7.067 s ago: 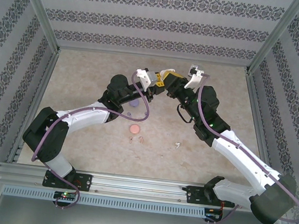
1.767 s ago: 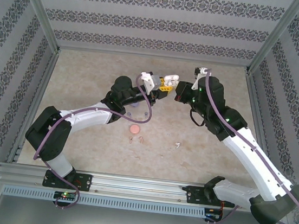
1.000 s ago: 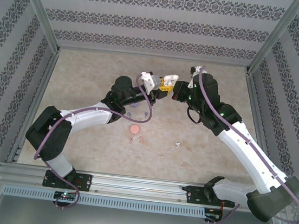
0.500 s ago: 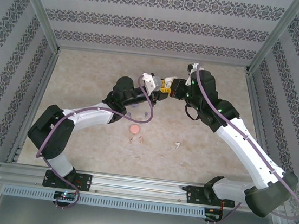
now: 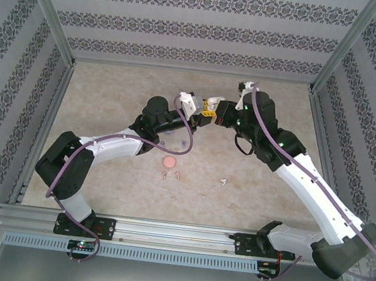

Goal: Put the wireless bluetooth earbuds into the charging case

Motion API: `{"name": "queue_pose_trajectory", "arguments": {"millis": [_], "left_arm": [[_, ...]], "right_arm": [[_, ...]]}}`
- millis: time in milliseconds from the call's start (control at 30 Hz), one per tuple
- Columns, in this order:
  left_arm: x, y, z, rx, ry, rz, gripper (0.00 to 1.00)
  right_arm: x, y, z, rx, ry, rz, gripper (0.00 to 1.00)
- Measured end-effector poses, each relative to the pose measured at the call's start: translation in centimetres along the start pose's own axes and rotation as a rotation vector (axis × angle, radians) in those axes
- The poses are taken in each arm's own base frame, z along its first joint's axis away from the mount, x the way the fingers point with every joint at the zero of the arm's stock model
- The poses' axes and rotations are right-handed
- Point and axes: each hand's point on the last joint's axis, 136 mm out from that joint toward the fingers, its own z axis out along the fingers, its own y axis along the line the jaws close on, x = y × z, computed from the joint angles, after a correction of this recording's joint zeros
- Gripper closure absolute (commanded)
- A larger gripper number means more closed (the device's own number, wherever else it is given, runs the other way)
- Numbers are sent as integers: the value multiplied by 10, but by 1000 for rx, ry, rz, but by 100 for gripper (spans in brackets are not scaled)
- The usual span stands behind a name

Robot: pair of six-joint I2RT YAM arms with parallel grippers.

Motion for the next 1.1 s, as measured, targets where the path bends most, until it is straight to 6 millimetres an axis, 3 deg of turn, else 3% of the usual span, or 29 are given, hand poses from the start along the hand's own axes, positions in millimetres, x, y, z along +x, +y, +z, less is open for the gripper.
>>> {"name": "queue_pose_trajectory", "arguments": {"millis": [67,167,233,367,600,700,833,1100], "left_arm": [[-1,0,0,-1,-2,1,100],[-3,1,0,-4,-10,6,100],[-1,1,-2,-10,-11,6,100],[8,0,-9,-26,7,-2,100],[2,3,-33,-83,-3,7,100],[-8,5,-44,-110,-24,18,100],[-14,5,-54,-135,-45,21,100],[-13,8,-65,-177,-49,8,100]], "right_arm": [[-5,-3,-11,-1,-27,8,98],[-9,-14,-33,13,-66,26,69],[-8,-25,-45,32,-90,49,55],[30,-60,-45,119,-32,85,42],[155,-148,-20,391,260,142,33],[192,-168,-19,477,360,158,32],[224,-176,-16,553,458,160,33],[259,-187,-6,678,571,161,36]]}}
